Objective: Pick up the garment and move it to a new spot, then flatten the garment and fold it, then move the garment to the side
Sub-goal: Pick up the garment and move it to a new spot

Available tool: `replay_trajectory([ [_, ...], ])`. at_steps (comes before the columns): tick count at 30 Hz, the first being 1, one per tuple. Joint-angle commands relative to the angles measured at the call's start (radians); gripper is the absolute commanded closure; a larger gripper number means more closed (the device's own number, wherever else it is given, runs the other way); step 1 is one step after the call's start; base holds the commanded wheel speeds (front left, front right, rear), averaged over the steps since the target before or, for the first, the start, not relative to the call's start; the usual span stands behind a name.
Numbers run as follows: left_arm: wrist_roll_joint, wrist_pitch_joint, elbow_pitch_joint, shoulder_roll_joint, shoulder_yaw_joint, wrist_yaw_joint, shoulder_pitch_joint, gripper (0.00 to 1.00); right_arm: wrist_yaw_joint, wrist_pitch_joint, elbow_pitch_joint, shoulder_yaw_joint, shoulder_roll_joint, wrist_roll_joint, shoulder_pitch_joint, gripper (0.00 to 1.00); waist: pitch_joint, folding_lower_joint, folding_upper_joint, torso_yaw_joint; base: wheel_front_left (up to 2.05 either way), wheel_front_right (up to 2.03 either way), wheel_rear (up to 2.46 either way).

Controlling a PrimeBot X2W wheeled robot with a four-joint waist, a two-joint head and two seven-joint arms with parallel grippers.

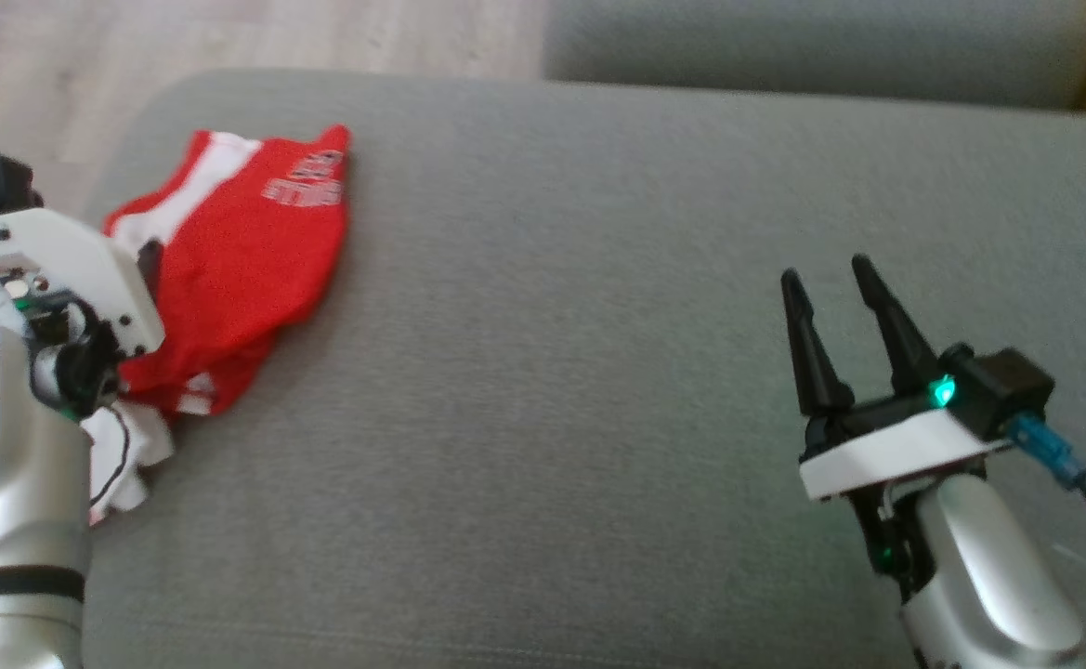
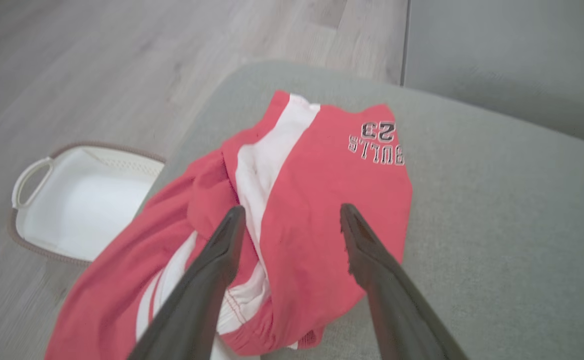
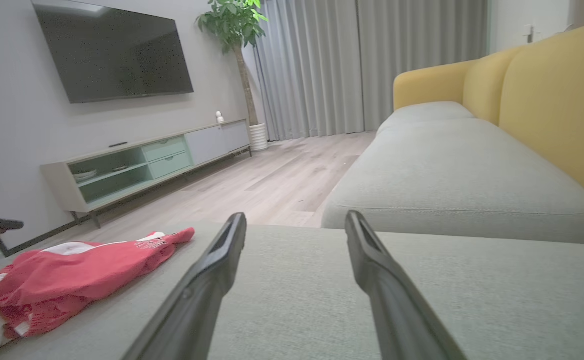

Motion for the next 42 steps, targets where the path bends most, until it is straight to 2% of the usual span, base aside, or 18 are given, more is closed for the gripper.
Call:
replay_trajectory([
  [1, 0.003, 0.014, -0.007, 0.055, 0.020, 0.004, -0.056, 0.00, -0.001, -0.011, -0.036, 0.024, -0.013, 0.009, -0.041, 0.00, 0.064, -0.0001, 0.0000, -0.068, 0.00, 0.00, 0.00],
  [3, 0.000, 0.056, 0.068, 0.066, 0.021, 0.012, -0.073, 0.00, -0.001, -0.011, -0.038, 0.025, -0.020, 0.018, -0.051, 0.00, 0.080, -0.0001, 0.0000, -0.093, 0.00, 0.00, 0.00],
  [6, 0.029, 0.129, 0.184, 0.099, 0.004, 0.054, -0.093, 0.00, -0.001, -0.011, -0.040, 0.023, -0.029, 0.028, -0.060, 0.00, 0.097, -0.0001, 0.0000, -0.127, 0.00, 0.00, 0.00],
  [10, 0.034, 0.167, 0.247, 0.101, -0.012, 0.057, -0.105, 0.00, -0.001, -0.011, -0.041, 0.022, -0.031, 0.034, -0.064, 0.00, 0.098, -0.0001, 0.0000, -0.138, 0.00, 0.00, 0.00],
  [11, 0.036, 0.162, 0.254, 0.102, -0.015, 0.058, -0.108, 0.22, -0.001, -0.011, -0.040, 0.022, -0.031, 0.034, -0.064, 0.00, 0.097, -0.0001, 0.0000, -0.139, 0.00, 0.00, 0.00],
  [12, 0.038, 0.153, 0.258, 0.104, -0.018, 0.057, -0.111, 0.71, -0.001, -0.011, -0.039, 0.022, -0.030, 0.034, -0.065, 0.00, 0.095, -0.0001, 0.0000, -0.139, 0.00, 0.00, 0.00],
  [13, 0.038, 0.142, 0.261, 0.105, -0.020, 0.055, -0.115, 1.00, -0.001, -0.011, -0.039, 0.022, -0.029, 0.033, -0.064, 0.00, 0.092, -0.0001, 0.0000, -0.138, 0.00, 0.00, 0.00],
  [23, 0.079, 0.028, 0.229, 0.121, -0.086, -0.003, -0.172, 1.00, -0.001, -0.011, -0.023, 0.019, -0.005, 0.023, -0.034, 0.00, 0.008, -0.0001, 0.0000, -0.113, 0.00, 0.00, 0.00],
  [30, 0.094, -0.021, 0.101, 0.089, -0.173, -0.065, -0.244, 1.00, -0.001, -0.011, -0.010, -0.005, 0.017, 0.014, -0.005, 0.00, -0.083, -0.0001, 0.0000, -0.114, 0.00, 0.00, 0.00],
  [36, 0.043, -0.005, -0.075, 0.040, -0.244, -0.081, -0.280, 1.00, -0.001, -0.011, -0.012, -0.007, 0.026, 0.006, 0.003, 0.00, -0.115, -0.0001, 0.0000, -0.167, 0.00, 0.00, 0.00],
  [42, -0.065, 0.016, -0.302, -0.018, -0.319, -0.084, -0.290, 1.00, -0.001, -0.011, -0.012, -0.003, 0.029, 0.002, -0.012, 0.00, -0.112, -0.0001, 0.0000, -0.249, 0.00, 0.00, 0.00],
])
